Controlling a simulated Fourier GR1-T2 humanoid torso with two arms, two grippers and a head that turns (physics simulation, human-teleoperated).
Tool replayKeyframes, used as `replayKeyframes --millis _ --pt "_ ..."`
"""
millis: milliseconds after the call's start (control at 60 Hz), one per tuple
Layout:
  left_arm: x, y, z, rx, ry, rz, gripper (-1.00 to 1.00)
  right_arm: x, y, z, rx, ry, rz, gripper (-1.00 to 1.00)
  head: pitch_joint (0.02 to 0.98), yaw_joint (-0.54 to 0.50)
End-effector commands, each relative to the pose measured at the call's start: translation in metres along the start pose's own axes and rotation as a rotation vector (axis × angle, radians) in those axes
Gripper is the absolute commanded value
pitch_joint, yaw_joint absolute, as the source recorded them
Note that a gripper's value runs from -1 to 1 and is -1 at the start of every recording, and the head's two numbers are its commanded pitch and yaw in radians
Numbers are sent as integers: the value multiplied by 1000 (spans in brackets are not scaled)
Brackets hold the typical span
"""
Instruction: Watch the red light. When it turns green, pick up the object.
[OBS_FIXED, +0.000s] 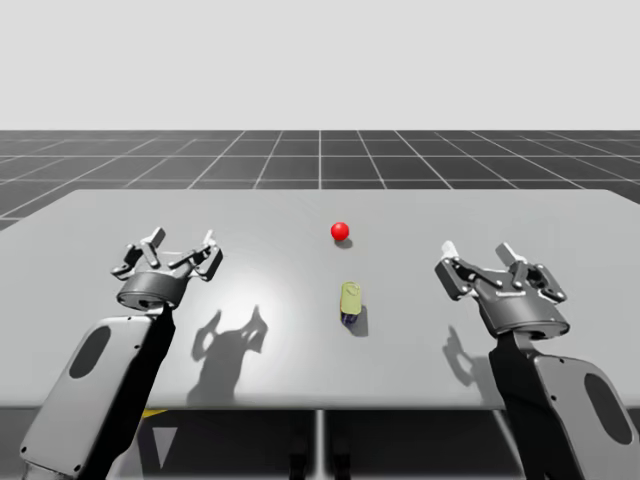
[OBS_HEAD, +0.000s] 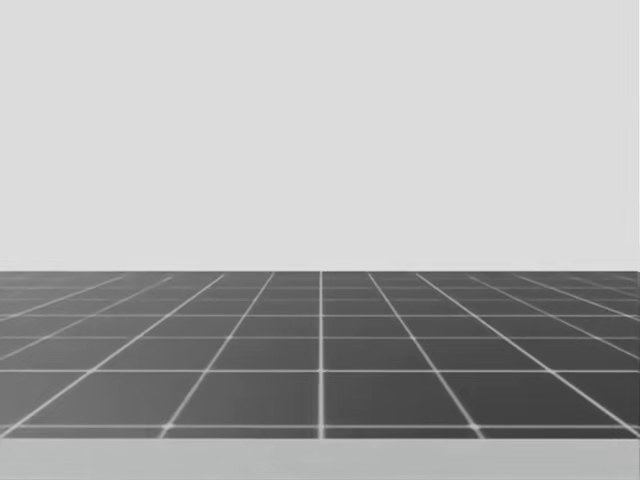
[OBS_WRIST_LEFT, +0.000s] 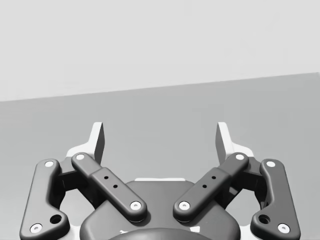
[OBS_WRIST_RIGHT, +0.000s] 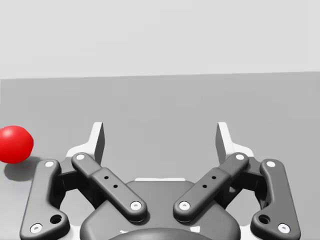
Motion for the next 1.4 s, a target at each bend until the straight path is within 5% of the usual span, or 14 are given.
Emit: replayKeyframes --millis 17,133,183,867,1400 --pt "-8 3 -4 5 20 -10 -1000 -7 -4 1 -26 16 12 -1000 80 2" --pt "-8 3 -4 5 20 -10 -1000 -8 -1 -1 -15 29 35 -1000 96 2" --pt "-8 3 -4 5 20 -11 -1000 -8 -2 -1 13 47 20 -1000 130 -1" --pt "-8 3 -4 -2 14 -19 -1000 -8 -2 -2 -4 40 41 -1000 579 -80" --pt "-8 3 -4 -6 9 -16 -1000 -9 -3 -3 -7 32 42 -1000 588 -88"
